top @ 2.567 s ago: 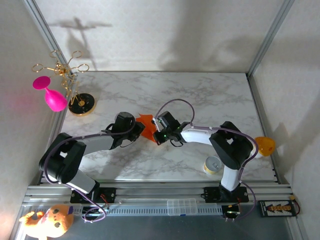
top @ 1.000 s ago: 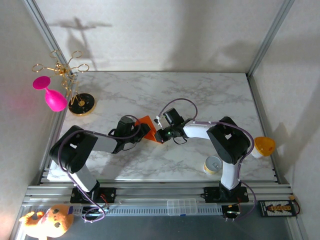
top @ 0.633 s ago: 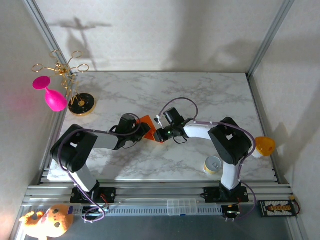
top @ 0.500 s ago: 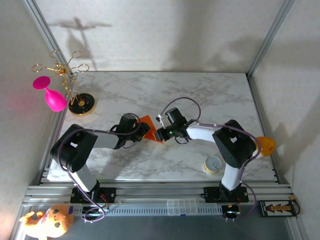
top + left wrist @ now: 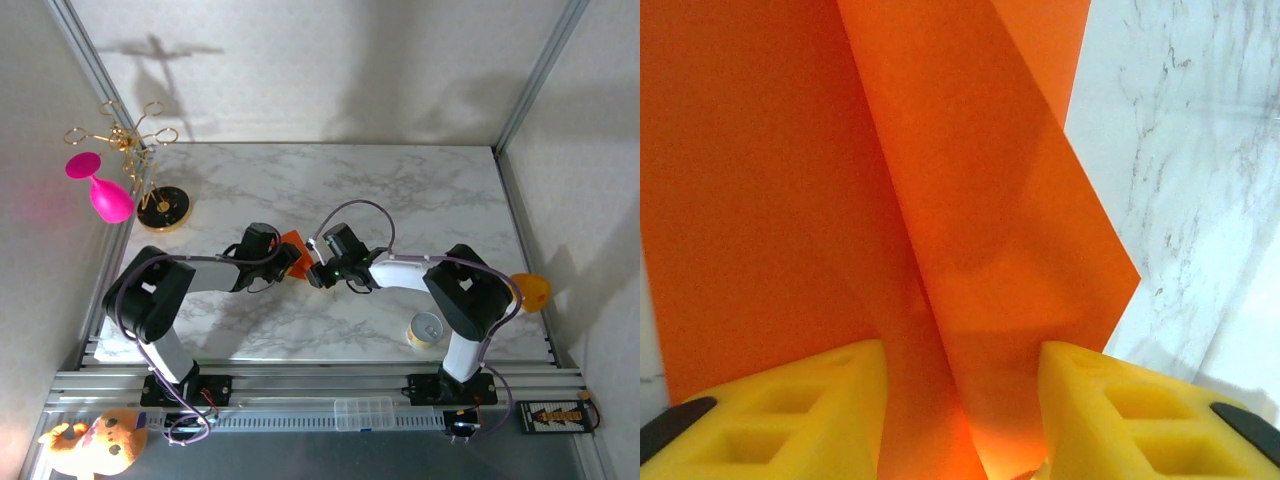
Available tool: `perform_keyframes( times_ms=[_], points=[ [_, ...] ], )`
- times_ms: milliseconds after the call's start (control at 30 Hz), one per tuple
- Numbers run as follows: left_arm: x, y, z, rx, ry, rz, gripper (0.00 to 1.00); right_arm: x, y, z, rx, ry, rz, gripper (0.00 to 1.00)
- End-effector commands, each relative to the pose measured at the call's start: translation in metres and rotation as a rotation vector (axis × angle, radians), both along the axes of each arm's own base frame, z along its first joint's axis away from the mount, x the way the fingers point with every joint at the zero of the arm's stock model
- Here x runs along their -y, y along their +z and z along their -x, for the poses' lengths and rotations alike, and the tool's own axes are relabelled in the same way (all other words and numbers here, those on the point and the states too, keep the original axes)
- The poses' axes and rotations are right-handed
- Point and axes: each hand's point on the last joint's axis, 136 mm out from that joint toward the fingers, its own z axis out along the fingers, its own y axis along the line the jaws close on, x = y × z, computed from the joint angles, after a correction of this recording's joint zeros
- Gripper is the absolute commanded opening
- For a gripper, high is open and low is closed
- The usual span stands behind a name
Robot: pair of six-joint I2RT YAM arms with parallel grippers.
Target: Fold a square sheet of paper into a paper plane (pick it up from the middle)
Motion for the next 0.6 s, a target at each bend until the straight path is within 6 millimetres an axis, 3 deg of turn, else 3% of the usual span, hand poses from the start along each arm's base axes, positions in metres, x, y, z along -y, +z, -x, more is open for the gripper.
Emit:
perform_keyframes(
  times_ms=[0,367,567],
  points=[
    [-0.027,-0.063,0.036,-0.204,0.028,-0.158,0.43,-0.002,-0.006,-0.003,0.014,0.007,0.022,0.32],
    [-0.03,-0.069,0.041,-0.236,0.035,-0.174,0.4,0.0,-0.014,-0.003,0.005,0.007,0.032,0.18],
    [-0.03,-0.064,0.039,-0.226,0.031,-0.18,0.4,0.005,-0.016,-0.008,0.013,-0.019,0.048,0.18]
  ],
)
